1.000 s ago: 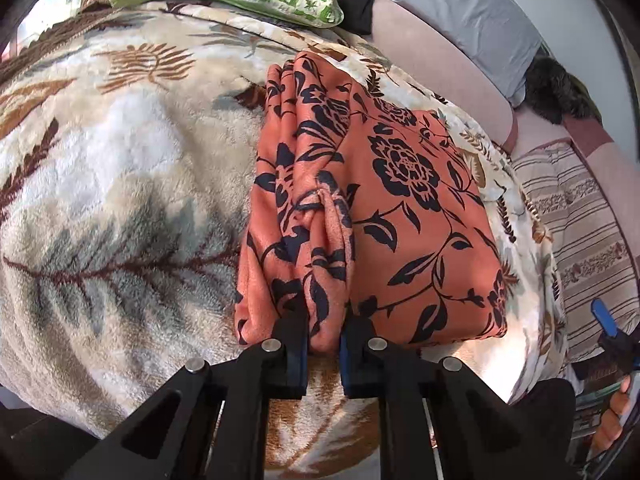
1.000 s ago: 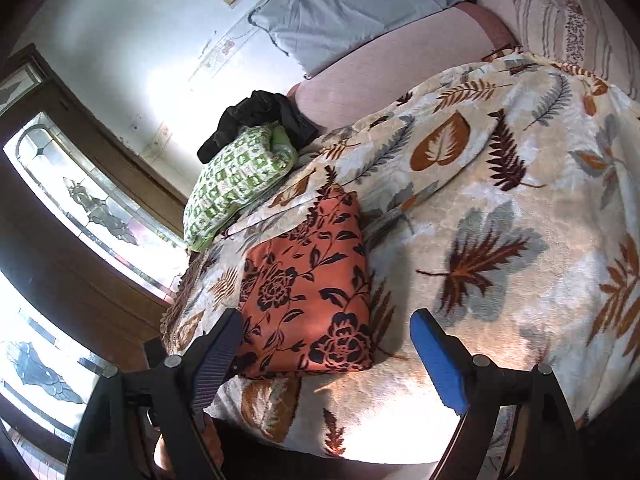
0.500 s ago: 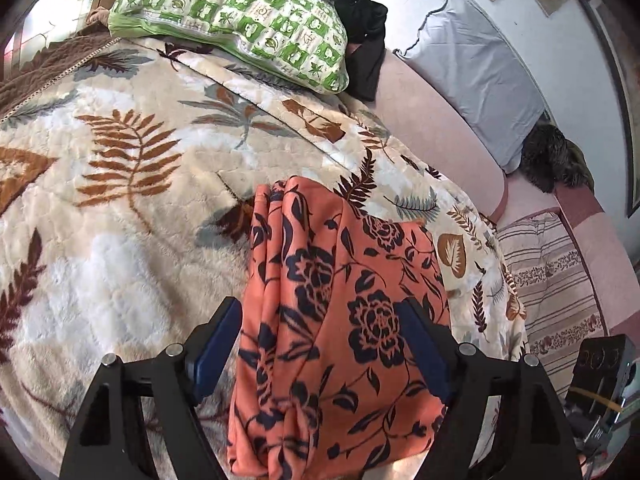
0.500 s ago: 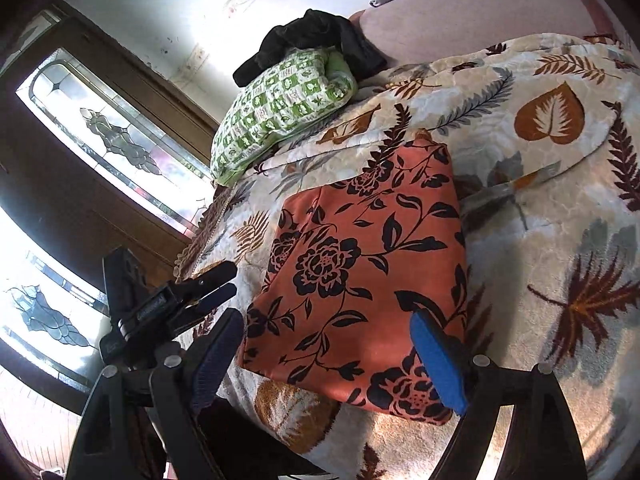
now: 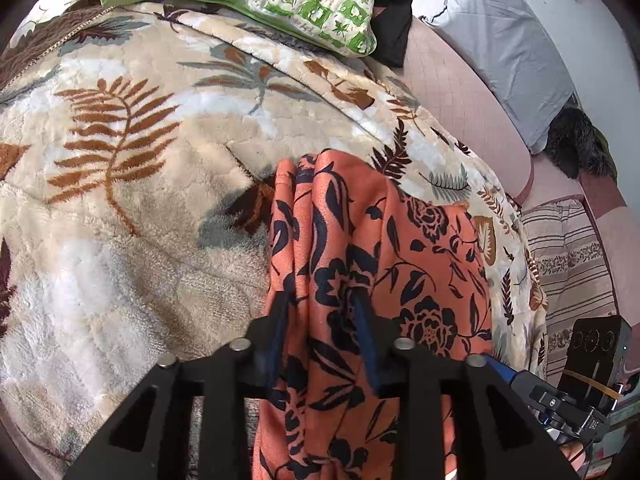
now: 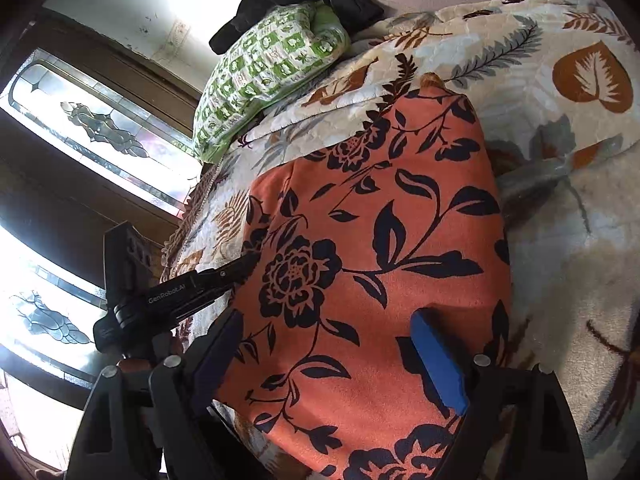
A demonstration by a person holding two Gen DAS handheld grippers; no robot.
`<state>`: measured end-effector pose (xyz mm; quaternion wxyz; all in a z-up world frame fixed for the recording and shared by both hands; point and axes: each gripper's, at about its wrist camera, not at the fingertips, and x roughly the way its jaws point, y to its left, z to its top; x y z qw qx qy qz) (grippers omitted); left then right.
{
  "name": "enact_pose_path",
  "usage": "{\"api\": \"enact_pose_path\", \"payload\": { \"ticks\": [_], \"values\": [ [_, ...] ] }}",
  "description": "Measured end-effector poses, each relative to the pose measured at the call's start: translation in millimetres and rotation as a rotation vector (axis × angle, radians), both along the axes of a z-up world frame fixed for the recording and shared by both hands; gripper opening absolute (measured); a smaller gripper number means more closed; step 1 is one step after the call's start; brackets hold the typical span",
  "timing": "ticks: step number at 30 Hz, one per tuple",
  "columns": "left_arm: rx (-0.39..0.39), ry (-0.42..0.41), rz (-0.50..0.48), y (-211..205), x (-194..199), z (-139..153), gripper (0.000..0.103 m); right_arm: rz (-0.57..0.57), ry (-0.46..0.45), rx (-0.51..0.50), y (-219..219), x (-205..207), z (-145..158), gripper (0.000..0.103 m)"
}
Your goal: Fold small clothes
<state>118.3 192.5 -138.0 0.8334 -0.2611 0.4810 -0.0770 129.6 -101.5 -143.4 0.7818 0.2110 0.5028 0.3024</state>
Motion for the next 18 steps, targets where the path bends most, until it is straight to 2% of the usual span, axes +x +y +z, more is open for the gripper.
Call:
{"api": "enact_pose_path", "payload": {
  "ticks": [1, 2, 3, 5, 6, 7, 8, 10, 13, 15, 17, 18],
  "values": [
    [-0.006, -0.026, -0.003, -0.6, 0.1, 6.4, 0.068, -0.012, -0.002, 0.004, -2.2, 1.4, 3.5, 0.088],
    [-0.003, -0.053, -0.001, -0.7, 1.6, 11.6, 0.074, -0.023, -0.008, 0.011, -3.7, 3.7, 7.8, 0.088],
    [0.005, -0.07, 0.003, 0.2, 5.0, 14.7, 0.075, -0.03, -0.018, 0.022, -3.9, 5.5, 12.4, 0.088],
    [0.011, -0.052, 0.005, 2.5, 16.5, 8.5, 0.075, -0.039, -0.03, 0.029, -3.8, 9.6, 18.5, 0.088],
    [0.01, -0.016, -0.001, 3.7, 23.5, -1.8, 0.071, -0.038, -0.032, 0.03, -2.0, 11.3, 19.8, 0.088],
    [0.013, 0.038, -0.009, 4.3, 29.6, -15.4, 0.025, -0.031, -0.028, 0.028, 0.6, 12.8, 18.2, 0.088],
    [-0.001, 0.081, -0.02, 5.4, 32.4, -27.8, 0.019, -0.022, -0.016, 0.018, 3.8, 13.9, 13.9, 0.088],
    [-0.037, 0.054, -0.006, 10.6, 28.1, -30.1, 0.019, 0.002, 0.025, 0.001, 11.2, 16.5, 0.0, 0.088],
    [-0.003, 0.045, -0.018, 6.6, 26.3, -26.1, 0.02, 0.018, -0.011, -0.012, 13.5, 10.5, -4.5, 0.088],
    [0.001, 0.041, -0.016, 5.0, 25.8, -21.2, 0.027, 0.019, -0.011, -0.02, 14.5, 10.2, -5.2, 0.089],
    [-0.007, 0.04, 0.003, 5.7, 25.4, -13.1, 0.062, 0.021, -0.005, -0.019, 13.4, 11.2, -4.6, 0.089],
    [-0.01, 0.015, 0.016, 7.1, 25.3, -7.4, 0.069, 0.019, -0.001, -0.013, 12.4, 11.7, -5.3, 0.089]
  ]
}}
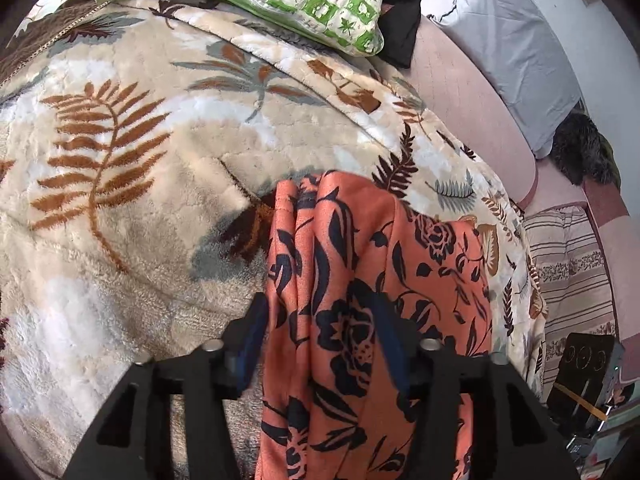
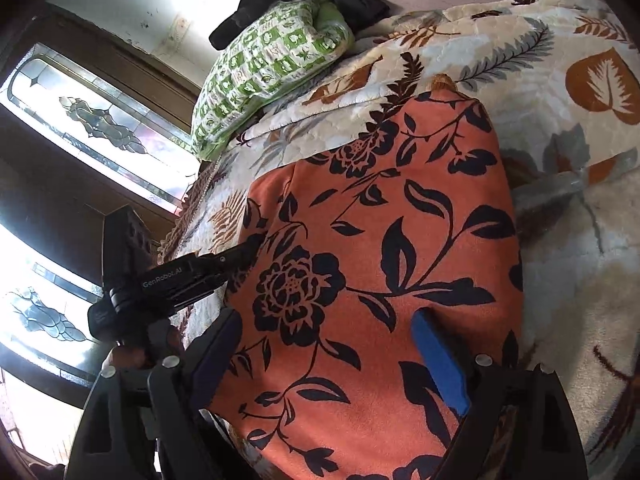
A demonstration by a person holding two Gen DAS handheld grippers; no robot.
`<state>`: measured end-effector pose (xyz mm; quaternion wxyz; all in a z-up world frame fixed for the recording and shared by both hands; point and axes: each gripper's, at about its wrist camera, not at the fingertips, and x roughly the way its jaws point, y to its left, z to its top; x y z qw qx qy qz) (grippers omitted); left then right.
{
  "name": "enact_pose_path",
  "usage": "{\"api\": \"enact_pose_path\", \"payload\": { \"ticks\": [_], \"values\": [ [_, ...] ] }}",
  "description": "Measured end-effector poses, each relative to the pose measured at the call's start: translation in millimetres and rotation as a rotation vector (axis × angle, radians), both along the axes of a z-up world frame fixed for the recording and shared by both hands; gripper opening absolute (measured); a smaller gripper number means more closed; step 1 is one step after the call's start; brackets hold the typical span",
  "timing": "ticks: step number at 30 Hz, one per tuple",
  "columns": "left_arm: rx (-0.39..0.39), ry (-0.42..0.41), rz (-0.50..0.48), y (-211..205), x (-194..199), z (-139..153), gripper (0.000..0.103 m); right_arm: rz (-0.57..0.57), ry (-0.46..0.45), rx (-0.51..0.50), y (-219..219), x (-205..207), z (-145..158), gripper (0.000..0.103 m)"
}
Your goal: Fold small clothes
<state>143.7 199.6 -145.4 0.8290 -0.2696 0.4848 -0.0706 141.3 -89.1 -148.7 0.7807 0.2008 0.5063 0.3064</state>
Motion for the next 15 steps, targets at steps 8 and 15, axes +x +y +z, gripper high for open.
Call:
{"api": "enact_pose_path", "payload": {
  "ticks": [8, 15],
  "values": [
    [-0.061, 0.082, 0.007, 14.7, 28.3, -25.5, 0.015, 0.003, -0.011, 0.002, 0.3, -3.0, -0.2, 0.089],
    [0.001, 0.021, 0.001, 8.5, 22.3, -3.5, 0.047, 0.013, -0.018, -0.008, 0.0, -3.3, -1.5, 0.089]
  ]
}}
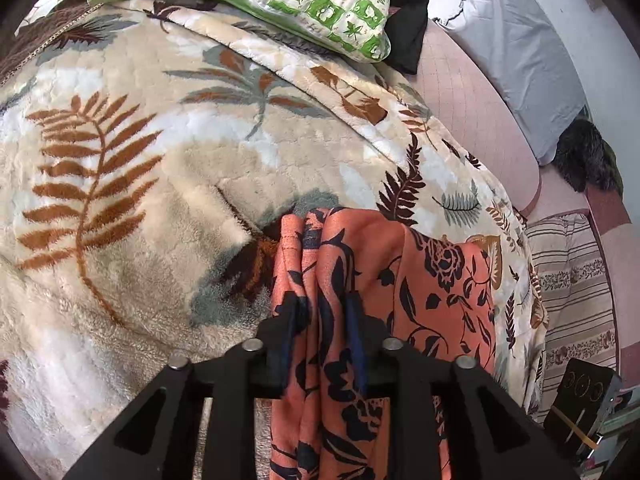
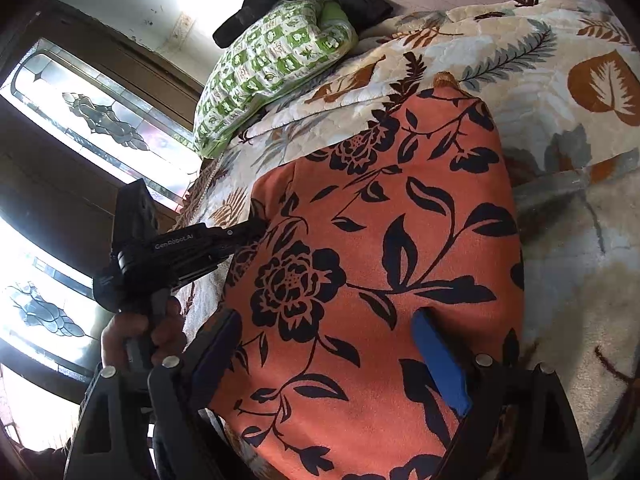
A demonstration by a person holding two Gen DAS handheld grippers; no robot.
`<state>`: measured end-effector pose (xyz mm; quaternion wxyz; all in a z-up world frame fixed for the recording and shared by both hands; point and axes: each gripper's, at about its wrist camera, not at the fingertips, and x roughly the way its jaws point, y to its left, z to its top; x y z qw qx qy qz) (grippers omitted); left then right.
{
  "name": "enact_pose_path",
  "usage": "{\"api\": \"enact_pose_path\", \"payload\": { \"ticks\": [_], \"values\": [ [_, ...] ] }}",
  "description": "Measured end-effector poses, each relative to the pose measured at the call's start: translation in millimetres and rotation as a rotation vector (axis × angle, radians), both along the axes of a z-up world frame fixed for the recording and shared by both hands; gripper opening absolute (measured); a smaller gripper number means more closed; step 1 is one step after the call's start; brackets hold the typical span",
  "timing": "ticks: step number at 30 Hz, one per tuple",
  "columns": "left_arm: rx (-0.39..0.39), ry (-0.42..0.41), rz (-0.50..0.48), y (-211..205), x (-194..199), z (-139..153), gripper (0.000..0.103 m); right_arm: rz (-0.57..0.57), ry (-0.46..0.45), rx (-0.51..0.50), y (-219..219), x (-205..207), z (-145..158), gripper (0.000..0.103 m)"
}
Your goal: Fold small clothes
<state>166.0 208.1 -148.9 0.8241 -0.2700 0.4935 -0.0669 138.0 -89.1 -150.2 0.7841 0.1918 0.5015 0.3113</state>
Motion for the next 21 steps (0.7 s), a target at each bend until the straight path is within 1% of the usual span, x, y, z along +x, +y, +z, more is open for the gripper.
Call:
{"api": "enact_pose_path", "payload": {
  "ticks": [1, 2, 3, 4, 5, 6, 7, 9, 10, 11, 13, 14, 16, 21],
  "values": [
    [0.015, -0.006, 0.021, 1.1, 0.9, 2.8, 0.077, -0.001, -0.002, 0.001, -0.1, -0.5, 0.2, 0.089],
    [0.046, -0.025, 0.058, 2.5, 1.2, 5.4, 0.082, -0.002, -0.003, 0.002, 0.2, -0.7, 0.4, 0.089],
    [0.09, -0.039, 0.086, 2.9, 2.4, 6.3, 0.082, -0.002, -0.004, 0.002, 0.5, -0.5, 0.4, 0.089],
    [0.152, -0.01, 0.072, 0.6, 6.7, 3.0, 0.074, -0.002, -0.005, 0.002, 0.7, -0.5, 0.5, 0.089],
    [0.19, 0.039, 0.041, -2.1, 11.6, -3.5, 0.038, -0.001, -0.006, 0.002, 0.7, -0.7, 0.5, 0.089],
    [0.151, 0.059, 0.009, -3.5, 12.4, -7.2, 0.031, 0.0, -0.008, 0.0, 0.7, -1.2, 0.3, 0.089],
    [0.159, 0.043, 0.017, -4.9, 8.1, -1.5, 0.031, 0.005, -0.008, 0.0, 1.4, -1.1, 0.9, 0.089],
    [0.265, -0.016, 0.024, -13.3, -2.6, 18.4, 0.031, 0.006, -0.002, -0.011, 2.4, -1.4, 2.9, 0.089],
    [0.318, -0.044, 0.038, -16.9, -8.8, 28.4, 0.039, 0.003, 0.002, -0.011, 2.1, -1.7, 4.7, 0.089],
    [0.364, -0.064, 0.051, -19.7, -15.3, 37.7, 0.053, -0.009, 0.003, -0.009, 0.9, -2.4, 7.2, 0.089],
    [0.412, -0.1, 0.075, -21.8, -28.6, 54.4, 0.064, -0.036, -0.001, 0.004, -3.6, -6.4, 13.7, 0.089],
    [0.431, -0.12, 0.086, -22.7, -35.2, 61.8, 0.064, -0.043, -0.006, 0.009, -5.7, -9.4, 16.9, 0.089],
    [0.459, -0.134, 0.089, -27.3, -45.0, 73.8, 0.064, -0.051, -0.018, 0.009, -10.1, -17.4, 23.1, 0.089],
    [0.489, -0.162, 0.089, -42.4, -67.6, 92.0, 0.065, -0.078, -0.027, 0.029, -28.4, -40.6, 32.5, 0.089]
  ]
}}
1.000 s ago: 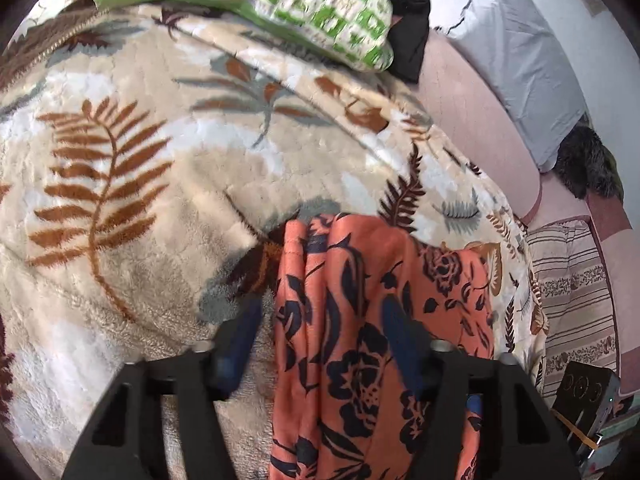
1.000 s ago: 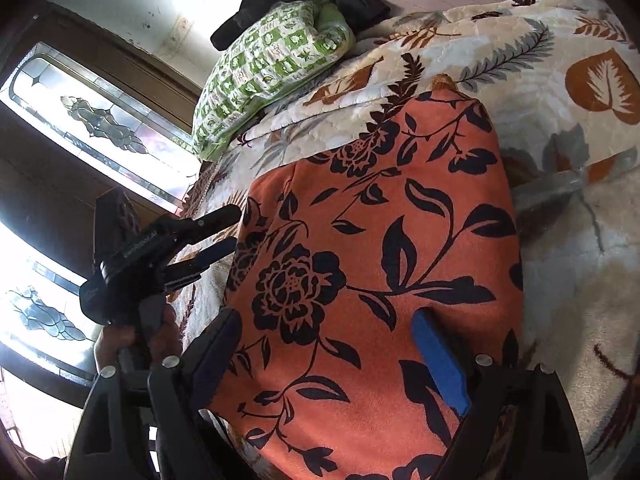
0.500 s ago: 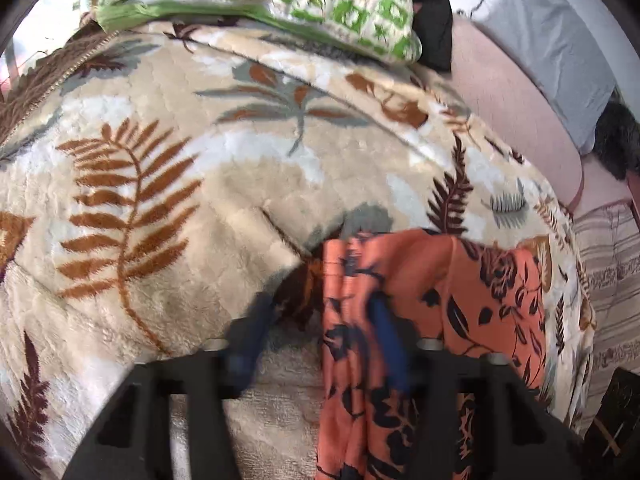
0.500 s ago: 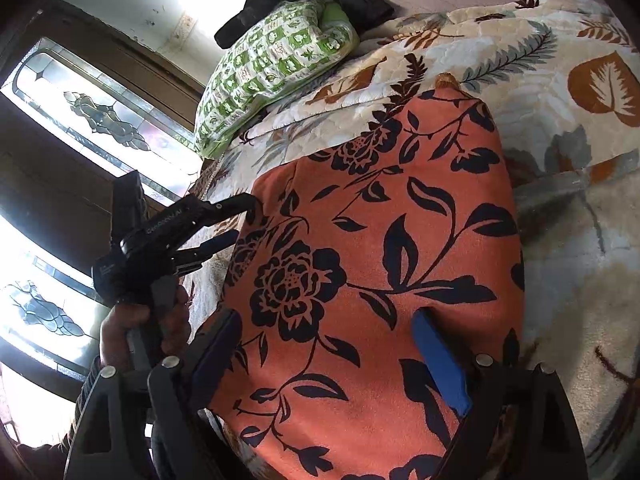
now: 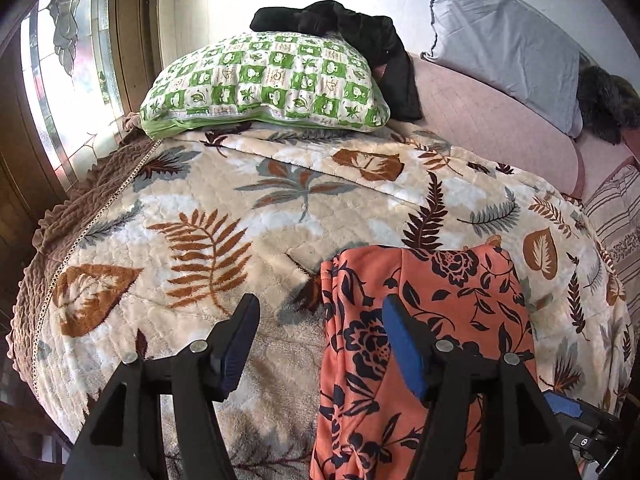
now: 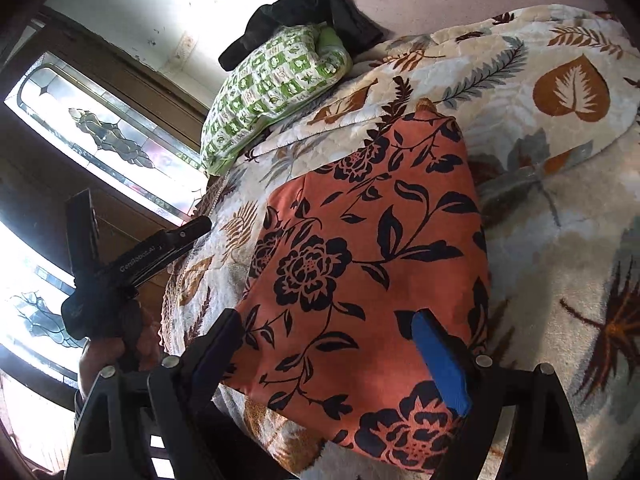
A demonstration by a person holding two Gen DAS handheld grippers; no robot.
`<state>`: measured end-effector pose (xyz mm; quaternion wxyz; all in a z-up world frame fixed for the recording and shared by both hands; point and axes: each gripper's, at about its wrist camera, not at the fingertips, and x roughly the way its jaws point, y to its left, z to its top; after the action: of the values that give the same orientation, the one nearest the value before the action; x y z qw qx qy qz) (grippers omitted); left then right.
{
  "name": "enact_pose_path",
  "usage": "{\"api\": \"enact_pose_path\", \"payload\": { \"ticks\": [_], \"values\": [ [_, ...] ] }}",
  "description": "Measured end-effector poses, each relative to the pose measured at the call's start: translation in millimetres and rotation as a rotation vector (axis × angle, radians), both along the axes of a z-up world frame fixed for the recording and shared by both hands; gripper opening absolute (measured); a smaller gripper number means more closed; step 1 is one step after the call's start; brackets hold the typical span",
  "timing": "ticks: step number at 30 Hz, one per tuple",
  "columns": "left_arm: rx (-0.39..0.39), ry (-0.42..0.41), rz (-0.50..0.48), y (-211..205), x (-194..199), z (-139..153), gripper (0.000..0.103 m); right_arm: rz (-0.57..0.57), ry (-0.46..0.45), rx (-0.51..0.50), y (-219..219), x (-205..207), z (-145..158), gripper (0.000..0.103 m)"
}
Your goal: Fold small clothes
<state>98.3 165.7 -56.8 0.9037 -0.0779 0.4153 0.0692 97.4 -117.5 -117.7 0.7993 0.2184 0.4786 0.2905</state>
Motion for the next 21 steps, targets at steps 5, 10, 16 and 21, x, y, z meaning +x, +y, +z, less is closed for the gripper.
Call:
{"api": "enact_pose_path", "payload": {
  "ticks": [5, 10, 16, 21],
  "values": [
    [0.017, -0.001, -0.01, -14.6, -17.7, 8.6, 0.065, -0.034, 0.006, 0.026, -25.1, -21.5, 1.8, 0.089],
    [0.031, 0.007, -0.025, -29.1, -25.4, 9.3, 0.065, -0.08, 0.023, 0.064, -54.1, -33.1, -1.0, 0.089],
    [-0.144, 0.037, -0.075, -18.9, -25.5, -23.4, 0.087, -0.133, 0.079, 0.103, -84.1, -23.6, -13.7, 0.089],
    [-0.286, 0.114, -0.027, 14.3, -8.3, -74.3, 0.087, -0.128, 0.109, 0.082, -81.4, 28.8, -24.3, 0.09]
  ]
}}
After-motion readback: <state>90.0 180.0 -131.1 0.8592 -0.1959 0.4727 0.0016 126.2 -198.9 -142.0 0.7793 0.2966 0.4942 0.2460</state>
